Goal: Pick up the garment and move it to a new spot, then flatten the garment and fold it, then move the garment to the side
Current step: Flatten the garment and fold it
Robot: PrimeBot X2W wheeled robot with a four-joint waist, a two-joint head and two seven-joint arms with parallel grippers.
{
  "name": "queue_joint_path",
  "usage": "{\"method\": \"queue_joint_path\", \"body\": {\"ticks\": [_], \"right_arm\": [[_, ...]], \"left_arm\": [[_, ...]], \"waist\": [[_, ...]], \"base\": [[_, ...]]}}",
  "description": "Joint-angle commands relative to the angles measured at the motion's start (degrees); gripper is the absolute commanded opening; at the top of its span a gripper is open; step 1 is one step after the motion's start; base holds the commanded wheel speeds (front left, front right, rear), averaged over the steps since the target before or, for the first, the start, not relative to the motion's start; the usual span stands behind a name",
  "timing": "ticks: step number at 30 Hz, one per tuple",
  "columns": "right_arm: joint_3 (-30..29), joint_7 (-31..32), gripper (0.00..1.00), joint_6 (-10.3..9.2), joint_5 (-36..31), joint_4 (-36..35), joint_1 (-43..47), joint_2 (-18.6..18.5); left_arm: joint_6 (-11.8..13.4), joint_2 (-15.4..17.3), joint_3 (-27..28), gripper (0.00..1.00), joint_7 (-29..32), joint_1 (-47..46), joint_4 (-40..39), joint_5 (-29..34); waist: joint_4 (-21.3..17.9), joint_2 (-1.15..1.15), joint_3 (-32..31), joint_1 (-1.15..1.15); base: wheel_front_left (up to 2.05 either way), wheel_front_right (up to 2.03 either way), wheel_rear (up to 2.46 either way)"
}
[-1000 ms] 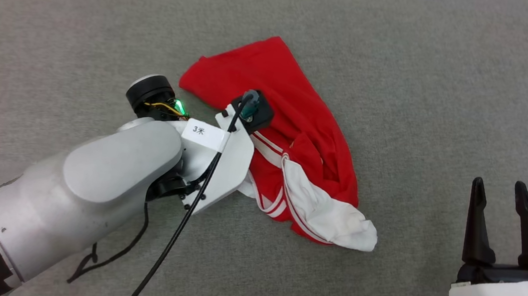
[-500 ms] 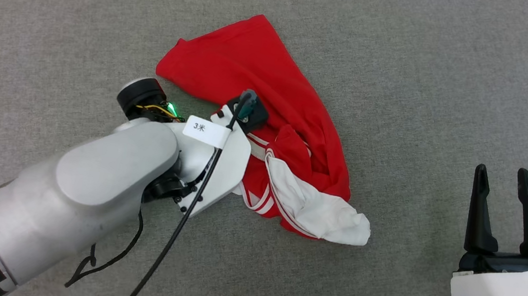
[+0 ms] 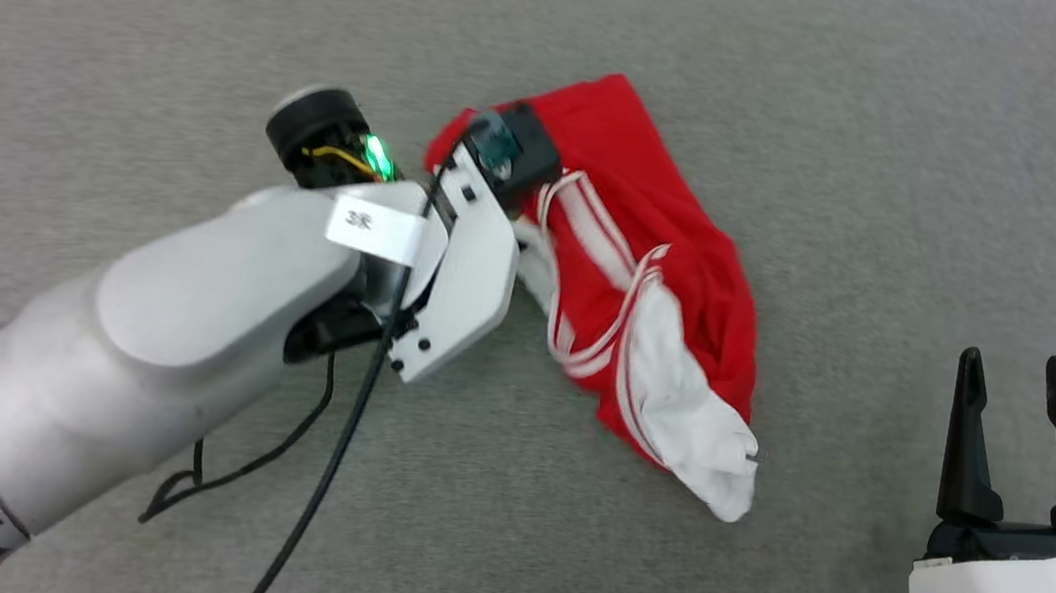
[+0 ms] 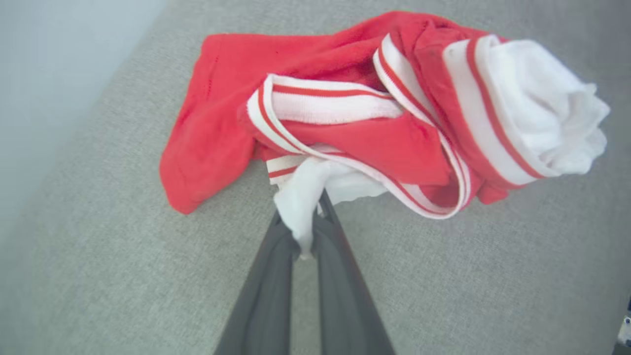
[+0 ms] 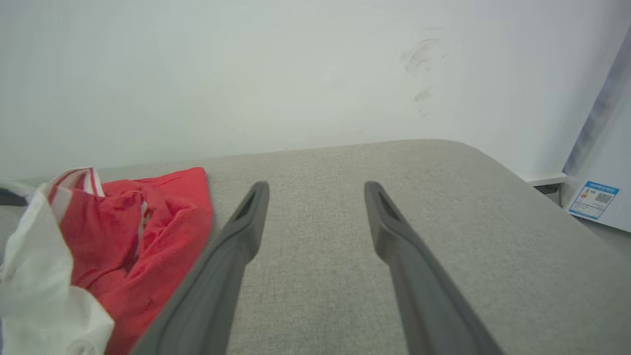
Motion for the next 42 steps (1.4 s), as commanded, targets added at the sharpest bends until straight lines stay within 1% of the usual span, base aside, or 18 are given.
{"method": "queue_joint_path", "body": {"ticks": [1, 3, 7, 12, 16, 17, 22, 25, 28, 31, 36, 40, 42], "right_arm": [[-0.04, -0.11, 1.0, -0.04, -0.33, -0.21, 0.56, 0.1], [-0.11, -0.11, 1.0, -0.04, -0.62, -0.23, 1.06, 0.09], [-0.3, -0.11, 1.0, -0.05, -1.15, -0.33, 1.7, 0.08], [-0.98, -0.11, 1.0, -0.04, -1.61, -0.55, 2.89, 0.09], [-1.09, -0.11, 1.0, -0.04, -1.84, -0.65, 3.51, 0.1], [-1.09, -0.11, 1.0, -0.04, -1.84, -0.65, 3.51, 0.1], [-1.18, -0.11, 1.0, -0.04, -1.99, -0.94, 3.5, 0.09], [-1.34, -0.11, 1.0, -0.04, -2.24, -1.03, 3.47, 0.09], [-1.52, -0.11, 1.0, -0.04, -2.51, -0.92, 3.46, 0.09], [-1.63, -0.11, 1.0, -0.04, -2.7, -0.86, 3.34, 0.09], [-1.72, -0.11, 1.0, -0.04, -3.04, -0.85, 3.27, 0.09], [-1.81, -0.11, 1.0, -0.04, -3.2, -0.69, 3.16, 0.09], [-1.96, -0.11, 1.0, -0.04, -3.32, -0.56, 3.28, 0.1]], "left_arm": [[0.31, 0.84, 0.85, 0.0, -1.15, -0.71, -0.64, -0.16], [0.84, 1.84, 1.97, 0.0, -2.75, -0.88, -1.91, -0.25], [3.13, 5.29, 4.28, 0.0, -4.87, 0.66, -5.75, -0.96], [7.62, 11.25, 7.16, 0.0, -6.85, 4.95, -11.42, -3.41], [11.54, 16.88, 9.14, 0.0, -8.91, 10.44, -14.28, -6.12], [11.54, 16.88, 9.14, 0.0, -8.91, 10.44, -14.28, -6.12], [15.64, 22.59, 11.59, 0.0, -13.02, 19.08, -14.52, -11.35], [16.67, 24.55, 12.8, 0.0, -15.95, 24.44, -12.83, -15.16], [17.08, 25.36, 13.32, 0.0, -17.99, 29.08, -10.29, -18.5], [16.61, 25.56, 13.51, 0.0, -19.02, 32.78, -6.72, -21.48], [15.17, 23.41, 13.63, 0.0, -19.36, 37.59, -0.71, -26.53], [14.25, 21.14, 12.38, 0.0, -18.6, 40.66, 4.44, -28.3], [13.4, 19.51, 12.07, 0.0, -18.76, 41.37, 6.27, -28.82]], "waist": [[2.75, 0.0, -2.12, 0.0], [4.3, 0.0, -3.04, 0.0], [6.78, 0.0, -4.59, 0.0], [9.38, 0.0, -5.89, 0.0], [10.87, 0.0, -6.19, 0.0], [10.87, 0.0, -6.19, 0.0], [11.98, 0.0, -5.83, 0.0], [12.38, 0.0, -5.49, 0.0], [12.66, 0.0, -5.22, 0.0], [12.74, 0.0, -4.91, 0.0], [12.69, 0.0, -4.49, 0.0], [12.67, 0.0, -4.27, 0.0], [12.77, 0.0, -4.38, 0.0]], "base": [[0.0, 0.0, 0.0], [0.0, 0.0, 0.0], [0.0, 0.0, 0.0], [0.0, 0.0, 0.0], [0.0, 0.0, 0.0], [0.0, 0.0, 0.0], [0.0, 0.0, 0.0], [0.0, 0.0, 0.0], [0.0, 0.0, 0.0], [0.0, 0.0, 0.0], [0.0, 0.0, 0.0], [0.0, 0.0, 0.0], [0.0, 0.0, 0.0]]}}
